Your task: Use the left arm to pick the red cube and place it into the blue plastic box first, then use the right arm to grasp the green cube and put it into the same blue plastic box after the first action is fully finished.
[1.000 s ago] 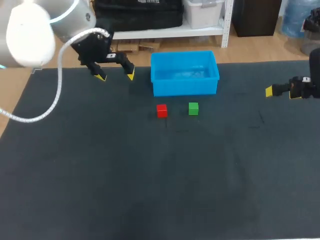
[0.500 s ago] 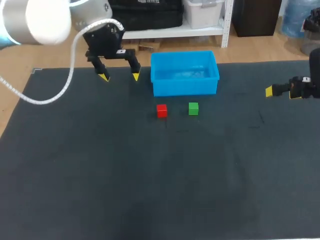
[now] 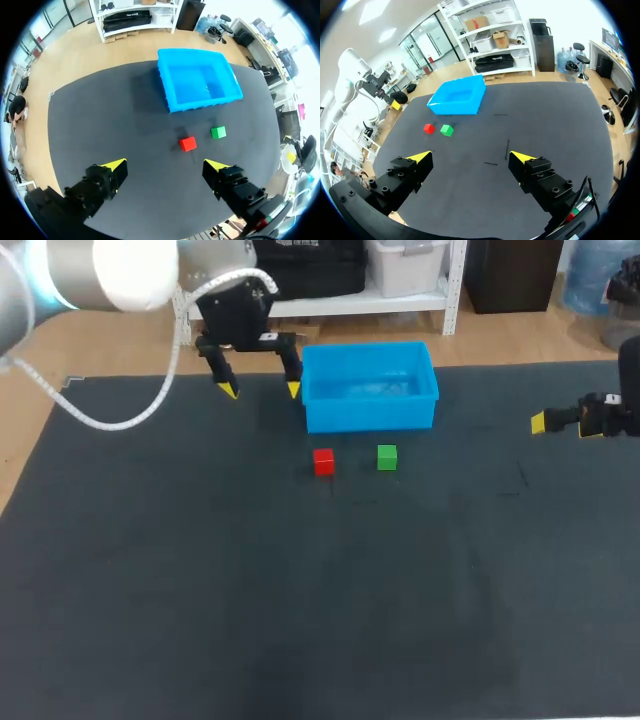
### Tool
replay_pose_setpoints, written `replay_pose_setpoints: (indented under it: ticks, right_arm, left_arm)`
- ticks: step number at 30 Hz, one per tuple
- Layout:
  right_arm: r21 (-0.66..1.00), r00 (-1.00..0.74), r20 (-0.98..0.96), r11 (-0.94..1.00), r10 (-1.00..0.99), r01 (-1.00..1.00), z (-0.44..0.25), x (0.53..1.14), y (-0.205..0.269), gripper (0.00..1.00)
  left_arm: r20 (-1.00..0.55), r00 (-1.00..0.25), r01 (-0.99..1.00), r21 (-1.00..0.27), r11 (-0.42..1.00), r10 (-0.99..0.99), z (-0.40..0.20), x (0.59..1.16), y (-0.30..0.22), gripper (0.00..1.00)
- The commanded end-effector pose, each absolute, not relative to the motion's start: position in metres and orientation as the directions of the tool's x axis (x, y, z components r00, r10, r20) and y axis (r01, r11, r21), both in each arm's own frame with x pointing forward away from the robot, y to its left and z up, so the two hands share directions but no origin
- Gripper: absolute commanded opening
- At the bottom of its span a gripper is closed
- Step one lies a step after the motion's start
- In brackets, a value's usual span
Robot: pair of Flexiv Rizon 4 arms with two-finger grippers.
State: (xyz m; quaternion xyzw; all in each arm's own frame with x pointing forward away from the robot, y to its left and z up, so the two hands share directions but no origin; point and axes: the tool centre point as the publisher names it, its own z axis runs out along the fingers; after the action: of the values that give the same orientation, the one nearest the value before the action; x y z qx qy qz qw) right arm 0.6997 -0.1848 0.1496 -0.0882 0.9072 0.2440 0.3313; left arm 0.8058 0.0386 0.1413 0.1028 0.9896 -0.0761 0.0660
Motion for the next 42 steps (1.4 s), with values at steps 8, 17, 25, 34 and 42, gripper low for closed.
replay_pose_setpoints:
  ticks: [8, 17, 25, 34, 42]
  right_arm:
    - [0.384, -0.766, -0.643, 0.865, 0.000, -0.323, 0.150, 0.700, -0.185, 1.00]
    - [0.384, -0.766, -0.643, 0.865, 0.000, -0.323, 0.150, 0.700, -0.185, 1.00]
    - [0.384, -0.766, -0.643, 0.865, 0.000, -0.323, 0.150, 0.700, -0.185, 1.00]
    - [0.384, -0.766, -0.643, 0.865, 0.000, -0.323, 0.150, 0.700, -0.185, 1.00]
    - [0.384, -0.766, -0.643, 0.865, 0.000, -0.323, 0.150, 0.700, -0.185, 1.00]
  left_arm:
    - [-0.041, -0.979, 0.205, -0.109, 0.973, 0.201, 0.131, 0.823, 0.015, 1.00]
    - [0.012, -0.980, 0.199, -0.063, 0.978, 0.201, 0.127, 0.825, 0.014, 1.00]
    - [0.036, -0.978, 0.201, -0.046, 0.978, 0.203, 0.127, 0.824, 0.008, 1.00]
    - [0.033, -0.981, 0.190, -0.048, 0.981, 0.192, 0.126, 0.826, 0.000, 1.00]
    - [0.009, -0.985, 0.169, -0.077, 0.983, 0.170, 0.122, 0.829, -0.009, 1.00]
